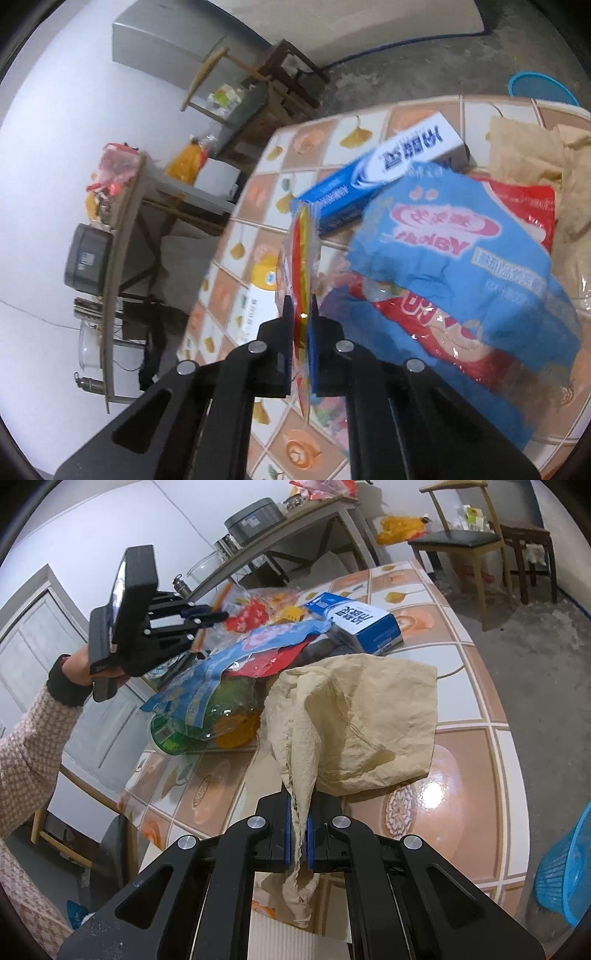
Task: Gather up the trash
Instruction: 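Grasp a red-yellow snack wrapper with the left gripper while the right gripper holds the paper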
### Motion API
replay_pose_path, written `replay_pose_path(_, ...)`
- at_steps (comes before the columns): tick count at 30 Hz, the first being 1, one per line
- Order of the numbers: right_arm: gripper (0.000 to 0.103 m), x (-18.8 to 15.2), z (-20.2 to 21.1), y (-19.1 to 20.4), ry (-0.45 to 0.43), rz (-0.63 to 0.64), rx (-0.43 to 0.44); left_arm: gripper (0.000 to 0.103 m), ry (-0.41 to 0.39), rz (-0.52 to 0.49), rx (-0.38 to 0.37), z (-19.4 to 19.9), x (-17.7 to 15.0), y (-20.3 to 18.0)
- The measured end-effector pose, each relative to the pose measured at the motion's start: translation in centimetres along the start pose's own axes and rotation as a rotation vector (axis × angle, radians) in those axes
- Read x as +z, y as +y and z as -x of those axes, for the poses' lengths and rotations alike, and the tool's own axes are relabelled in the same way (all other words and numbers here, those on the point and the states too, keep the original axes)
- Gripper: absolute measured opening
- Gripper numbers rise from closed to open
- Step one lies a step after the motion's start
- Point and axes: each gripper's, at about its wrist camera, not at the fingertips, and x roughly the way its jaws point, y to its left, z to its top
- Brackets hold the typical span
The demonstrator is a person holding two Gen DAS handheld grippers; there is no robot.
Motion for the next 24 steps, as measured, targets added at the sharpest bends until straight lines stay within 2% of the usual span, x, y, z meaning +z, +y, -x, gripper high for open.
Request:
replay_pose_path(7, 0.005, -0.1, 1.1, 0.1, -0.025, -0.016, -0.034, 0.005, -0.03, 0.072, 0.044, 3.7, -0.4, 2.5)
replay_pose_path(12, 0.005, -0.3, 2.3, 0.1, -0.047, -0.028, -0.063, 0.005, -0.075, 0.229, 0.014, 7.8, -1.5, 5.2)
replay_pose_path(18, 0.004, -0.5, 5.2, -0.3, -0.112, -0.052, -0.073, 0.005, -0.178, 0.43, -0.089, 13.7, -2.1, 7.1)
replay_pose_path(22, 0.004, -1.0, 8.2, -1.1, -0.18, -0.092, -0.068, 0.005, -0.287, 0.499, -0.184, 17.7, -0.5, 6.3)
replay_pose_path(24, 0.004, -1.5, 9.8, -1.9, -0.212, -0.124, -0.075, 0.005, -0.347, 0.52, -0.255, 19.4, 1.1, 5.4)
